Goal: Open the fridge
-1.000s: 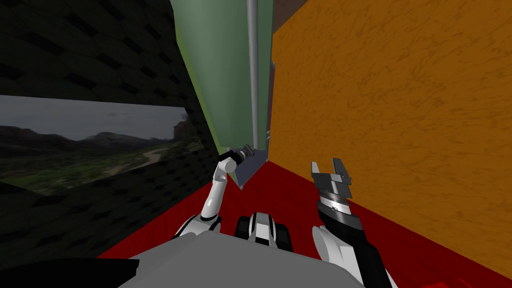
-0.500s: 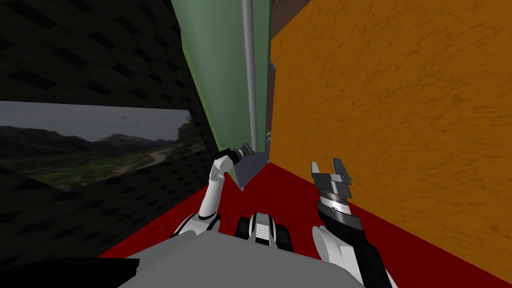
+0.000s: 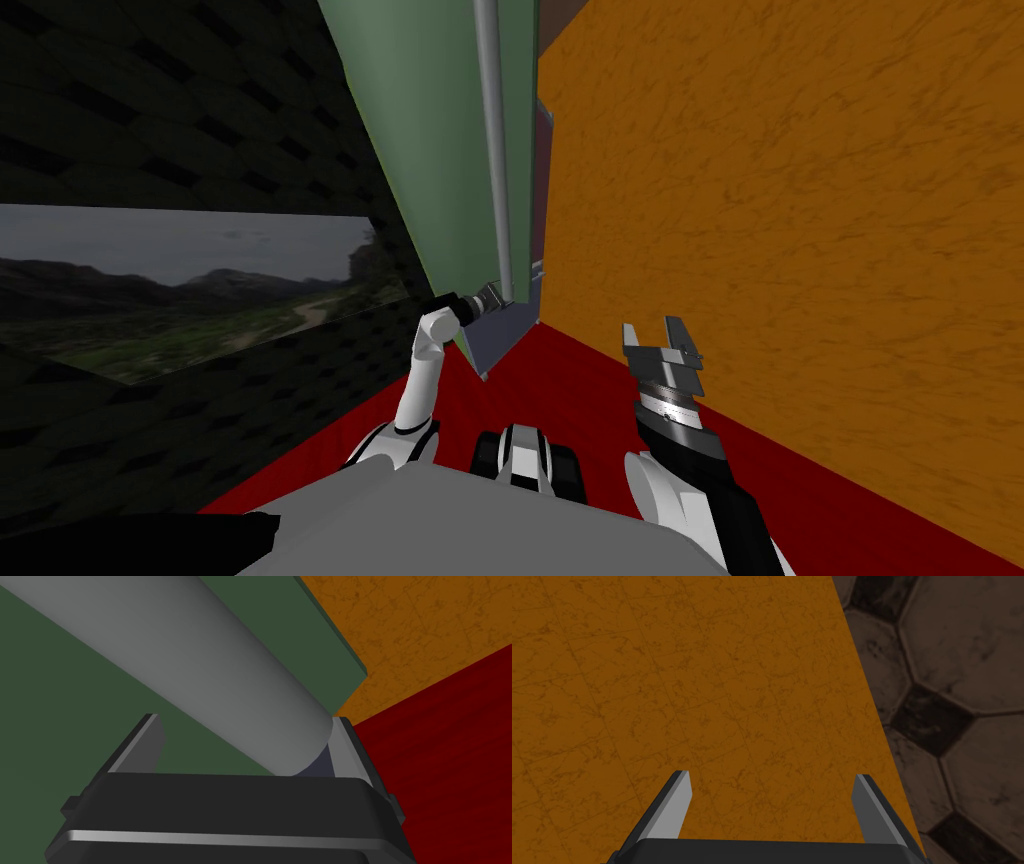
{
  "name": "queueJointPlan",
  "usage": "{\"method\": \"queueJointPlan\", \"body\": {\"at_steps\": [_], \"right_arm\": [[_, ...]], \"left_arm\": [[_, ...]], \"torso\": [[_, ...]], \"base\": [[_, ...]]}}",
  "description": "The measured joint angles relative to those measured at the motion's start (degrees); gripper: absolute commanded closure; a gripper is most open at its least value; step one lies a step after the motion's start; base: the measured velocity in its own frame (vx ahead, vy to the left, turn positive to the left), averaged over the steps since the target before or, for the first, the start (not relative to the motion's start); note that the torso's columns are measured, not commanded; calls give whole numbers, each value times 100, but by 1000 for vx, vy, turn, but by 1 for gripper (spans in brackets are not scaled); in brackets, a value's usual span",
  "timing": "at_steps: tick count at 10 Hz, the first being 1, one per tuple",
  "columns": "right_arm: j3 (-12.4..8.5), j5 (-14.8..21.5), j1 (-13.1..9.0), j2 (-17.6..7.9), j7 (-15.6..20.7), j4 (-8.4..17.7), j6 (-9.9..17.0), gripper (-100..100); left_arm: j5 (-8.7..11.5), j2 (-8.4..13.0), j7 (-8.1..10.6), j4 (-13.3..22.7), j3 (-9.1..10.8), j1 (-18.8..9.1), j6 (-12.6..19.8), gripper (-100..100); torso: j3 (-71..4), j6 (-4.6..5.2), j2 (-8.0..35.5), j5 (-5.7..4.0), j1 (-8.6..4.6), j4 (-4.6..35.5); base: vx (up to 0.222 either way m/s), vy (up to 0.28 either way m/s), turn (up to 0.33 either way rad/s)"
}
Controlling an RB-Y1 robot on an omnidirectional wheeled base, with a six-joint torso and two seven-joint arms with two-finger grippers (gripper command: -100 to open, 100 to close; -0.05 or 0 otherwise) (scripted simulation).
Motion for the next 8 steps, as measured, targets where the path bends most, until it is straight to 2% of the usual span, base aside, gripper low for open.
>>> {"method": "queueJointPlan", "body": {"at_steps": [2,3,8], "right_arm": [[0,0,0,0,0,0,0,0],[0,0,0,0,0,0,0,0],[0,0,0,0,0,0,0,0]], "left_arm": [[-32,-12,27,-62,-5,11,33,-100],[-37,-9,34,-48,-14,31,68,0],[-56,8,17,28,-35,119,153,0]], "torso": [[5,-1,8,0,0,5],[1,7,-6,-1,-11,-24],[-52,30,-97,-9,-45,-94]], "base": [[3,2,-11],[7,-4,-7],[0,0,0]]}}
